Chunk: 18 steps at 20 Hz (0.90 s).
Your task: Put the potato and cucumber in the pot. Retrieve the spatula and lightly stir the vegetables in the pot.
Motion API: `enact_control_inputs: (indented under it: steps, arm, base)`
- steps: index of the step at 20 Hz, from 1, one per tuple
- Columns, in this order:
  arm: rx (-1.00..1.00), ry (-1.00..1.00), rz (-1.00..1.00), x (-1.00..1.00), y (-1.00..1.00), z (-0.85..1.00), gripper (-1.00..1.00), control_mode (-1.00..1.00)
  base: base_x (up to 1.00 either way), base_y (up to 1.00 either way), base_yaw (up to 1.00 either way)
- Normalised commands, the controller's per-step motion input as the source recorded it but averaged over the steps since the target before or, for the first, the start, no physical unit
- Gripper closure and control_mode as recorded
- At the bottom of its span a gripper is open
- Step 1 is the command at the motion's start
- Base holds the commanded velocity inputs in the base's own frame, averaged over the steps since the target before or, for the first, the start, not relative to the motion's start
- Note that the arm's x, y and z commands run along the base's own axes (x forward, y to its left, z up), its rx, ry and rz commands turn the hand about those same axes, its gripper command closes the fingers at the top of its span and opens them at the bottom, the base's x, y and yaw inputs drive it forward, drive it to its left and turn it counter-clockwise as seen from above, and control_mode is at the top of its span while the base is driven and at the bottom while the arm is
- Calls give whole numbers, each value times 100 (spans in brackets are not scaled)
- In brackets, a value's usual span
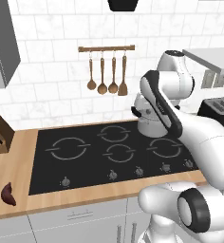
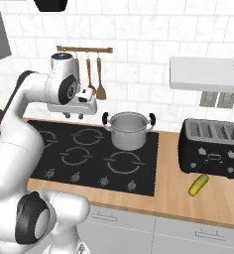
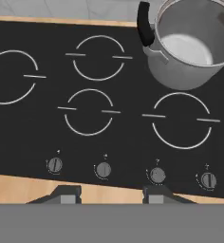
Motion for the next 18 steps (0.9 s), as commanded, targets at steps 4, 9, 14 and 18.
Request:
enact_control_inputs:
  steps: [4,9,14,18]
  arm:
    - [0,0,0,-41,-1,-3,-100,-100]
    - [-2,3,0,-100,-20,-34,-100,-100]
    - [0,0,0,-100,-93,-14,-100,-100]
    - [0,0,0,-64,-100,-2,-100,-100]
  base:
    - [0,0,0]
    - [0,0,0]
    - [0,0,0]
    - [0,0,0]
